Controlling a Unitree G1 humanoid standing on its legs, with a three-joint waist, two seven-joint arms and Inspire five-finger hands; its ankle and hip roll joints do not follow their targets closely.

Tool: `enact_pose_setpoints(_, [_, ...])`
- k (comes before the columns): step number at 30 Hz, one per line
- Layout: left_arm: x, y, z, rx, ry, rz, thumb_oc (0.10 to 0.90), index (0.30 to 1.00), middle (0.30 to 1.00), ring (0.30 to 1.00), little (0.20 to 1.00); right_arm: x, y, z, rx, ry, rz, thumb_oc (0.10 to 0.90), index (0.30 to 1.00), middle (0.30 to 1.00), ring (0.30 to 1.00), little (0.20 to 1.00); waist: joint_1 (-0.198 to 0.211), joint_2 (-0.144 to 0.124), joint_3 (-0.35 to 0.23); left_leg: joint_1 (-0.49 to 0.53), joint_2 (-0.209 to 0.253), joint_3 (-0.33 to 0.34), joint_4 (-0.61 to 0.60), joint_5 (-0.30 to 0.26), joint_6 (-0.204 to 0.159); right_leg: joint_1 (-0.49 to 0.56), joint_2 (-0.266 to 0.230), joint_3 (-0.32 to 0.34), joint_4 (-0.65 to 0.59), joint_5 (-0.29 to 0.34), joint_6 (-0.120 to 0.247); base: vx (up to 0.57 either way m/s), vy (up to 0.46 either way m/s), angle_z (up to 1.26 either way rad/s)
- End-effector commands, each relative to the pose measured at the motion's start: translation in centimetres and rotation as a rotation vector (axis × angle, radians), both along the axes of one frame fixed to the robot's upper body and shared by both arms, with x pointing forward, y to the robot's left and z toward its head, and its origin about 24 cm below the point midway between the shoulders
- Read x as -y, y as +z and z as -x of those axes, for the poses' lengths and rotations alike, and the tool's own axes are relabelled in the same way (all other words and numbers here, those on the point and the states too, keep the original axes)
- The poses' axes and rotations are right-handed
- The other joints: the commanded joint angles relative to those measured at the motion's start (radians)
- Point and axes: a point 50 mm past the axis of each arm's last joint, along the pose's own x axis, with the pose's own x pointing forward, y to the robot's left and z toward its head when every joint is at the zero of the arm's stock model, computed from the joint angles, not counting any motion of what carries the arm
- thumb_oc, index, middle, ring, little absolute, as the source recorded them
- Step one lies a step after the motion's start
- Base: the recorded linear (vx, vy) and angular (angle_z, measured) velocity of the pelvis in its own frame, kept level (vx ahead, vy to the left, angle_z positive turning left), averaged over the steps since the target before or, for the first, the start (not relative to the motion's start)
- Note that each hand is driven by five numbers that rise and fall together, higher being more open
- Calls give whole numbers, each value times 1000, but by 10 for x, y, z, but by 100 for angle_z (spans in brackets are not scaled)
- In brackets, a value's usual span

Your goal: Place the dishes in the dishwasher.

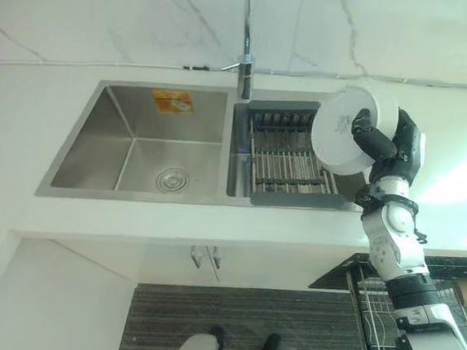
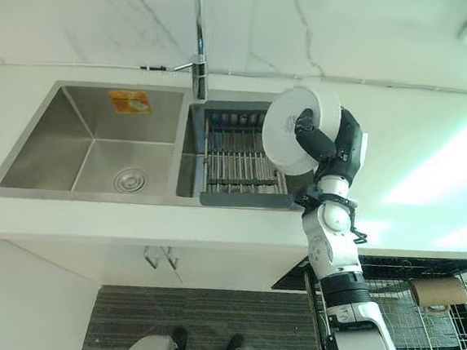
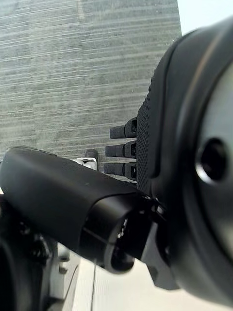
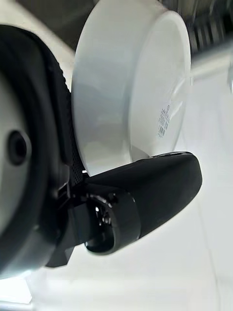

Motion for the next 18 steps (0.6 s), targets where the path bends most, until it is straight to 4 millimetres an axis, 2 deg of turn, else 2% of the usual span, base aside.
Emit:
enact_pose_setpoints(1, [3, 1, -6, 22, -91, -29, 800, 900, 900, 900, 900, -11, 84, 21, 437, 51, 66, 400, 300, 300, 300, 300, 40, 31, -56, -75, -96, -84, 34, -65, 13, 69, 56, 107, -20, -111, 54, 50, 174, -133])
enact_pose_setpoints(2, [2, 1, -5, 19, -119, -35, 800, 900, 900, 900, 900, -19, 86, 22, 447, 75, 54, 400, 300, 300, 300, 300, 36, 38, -63, -77, -107, -106, 34, -82, 35, 58, 69, 130, -20, -116, 60, 43, 249, -142])
enact_pose_setpoints(5, [1, -1, -1, -5, -138, -58, 800, 900, 900, 900, 900, -21, 82, 27, 461, 100, 38, 400, 300, 300, 300, 300, 7, 46, -87, -85, -105, -89, 34, -103, 59, 42, 72, 131, -20, -111, 73, 51, 202, -123])
enact_pose_setpoints(9, [-9, 1, -2, -22, -96, -91, 800, 900, 900, 900, 900, -21, 82, 33, 492, 121, 17, 400, 300, 300, 300, 300, -15, 44, -96, -77, -116, -80, 34, -130, 93, 34, 74, 151, -20, -101, 84, 52, 107, -50])
enact_pose_setpoints(11, [-10, 1, 0, -31, -90, -89, 800, 900, 900, 900, 900, -20, 81, 34, 495, 126, 6, 400, 300, 300, 300, 300, -16, 47, -95, -70, -112, -63, 34, -139, 102, 38, 72, 132, -20, -97, 84, 61, 84, -22])
enact_pose_setpoints(13, [-12, 0, 9, -43, -52, -98, 800, 900, 900, 900, 900, -23, 81, 35, 508, 166, -9, 400, 300, 300, 300, 300, 3, 61, -82, -52, -84, -14, 34, -146, 108, 60, 47, 32, -20, -60, 97, 44, 48, -65])
enact_pose_setpoints(14, [-13, 0, 8, -38, -33, -101, 800, 900, 900, 900, 900, -26, 83, 36, 522, 179, -12, 400, 300, 300, 300, 300, 9, 70, -73, -50, -73, -7, 34, -148, 115, 58, 22, 19, -20, -37, 109, -28, -18, -105])
enact_pose_setpoints(16, [-15, 1, 5, -25, -23, -104, 800, 900, 900, 900, 900, -27, 86, 38, 549, 179, -20, 400, 300, 300, 300, 300, 18, 71, -60, -49, -70, -4, 34, -146, 117, 50, -28, 36, -20, -45, 121, -79, -115, -77])
enact_pose_setpoints(18, [-16, 2, 3, -16, -13, -100, 800, 900, 900, 900, 900, -28, 92, 40, 575, 192, -22, 400, 300, 300, 300, 300, 27, 68, -53, -54, -63, 5, 34, -143, 109, 13, -82, 49, -20, -22, 137, -106, -182, -15])
